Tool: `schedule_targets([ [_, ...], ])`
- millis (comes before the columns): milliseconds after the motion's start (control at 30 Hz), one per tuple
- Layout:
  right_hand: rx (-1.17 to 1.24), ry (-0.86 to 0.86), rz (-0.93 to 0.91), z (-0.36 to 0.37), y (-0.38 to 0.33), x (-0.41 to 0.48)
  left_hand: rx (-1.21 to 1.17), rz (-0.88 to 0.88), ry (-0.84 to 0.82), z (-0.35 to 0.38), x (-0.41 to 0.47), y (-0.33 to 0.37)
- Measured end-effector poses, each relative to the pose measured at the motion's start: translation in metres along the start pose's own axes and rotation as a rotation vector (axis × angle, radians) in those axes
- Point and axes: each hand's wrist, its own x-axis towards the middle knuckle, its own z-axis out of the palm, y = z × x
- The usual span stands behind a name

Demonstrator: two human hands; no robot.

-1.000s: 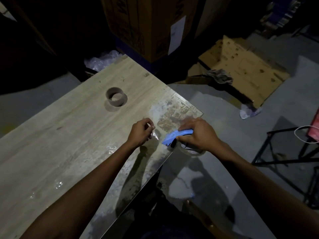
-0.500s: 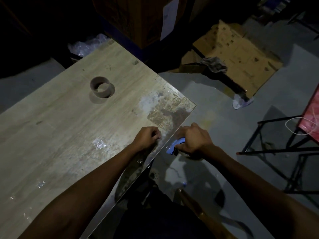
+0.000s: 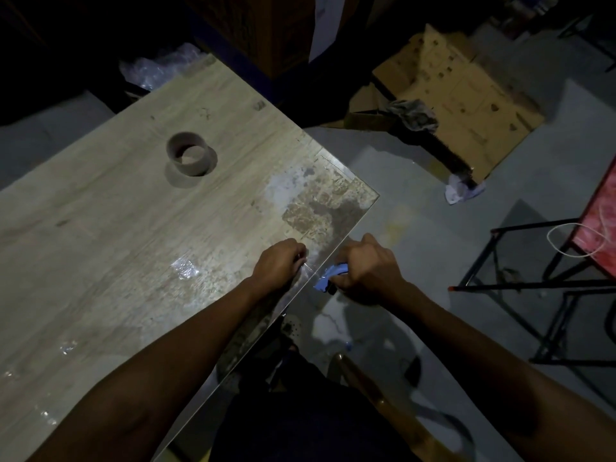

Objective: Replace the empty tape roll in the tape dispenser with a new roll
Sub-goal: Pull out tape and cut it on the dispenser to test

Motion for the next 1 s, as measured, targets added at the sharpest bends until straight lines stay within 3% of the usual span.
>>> schedule_targets([
  [167, 0.019, 0.0, -0.002, -0.005, -0.006, -0.003, 0.196, 0.064, 0.131, 0.007, -0.005, 0.006],
  [233, 0.004, -0.006, 0.0, -0.005, -0.009, -0.003, 0.295, 0.171, 0.153, 0.008, -0.005, 0.013],
  [367, -0.014, -0.052, 0.04, -0.013, -0.018, -0.002, 0.474, 0.459, -0.099, 0.024, -0.012, -0.003],
  [500, -0.054, -0.052, 0.019, -0.017, -0.024, 0.001, 0.412, 0.449, -0.223, 0.027, -0.025, -0.021],
  [833, -0.143, -0.166, -0.062, -0.045, -0.057, 0.021, 0.44, 0.426, -0.266, 0.017, -0.029, -0.02],
  [1000, -0.357, -0.233, -0.175, -0.054, -0.078, 0.037, 0.361, 0.464, -0.263, 0.008, -0.032, -0.017],
])
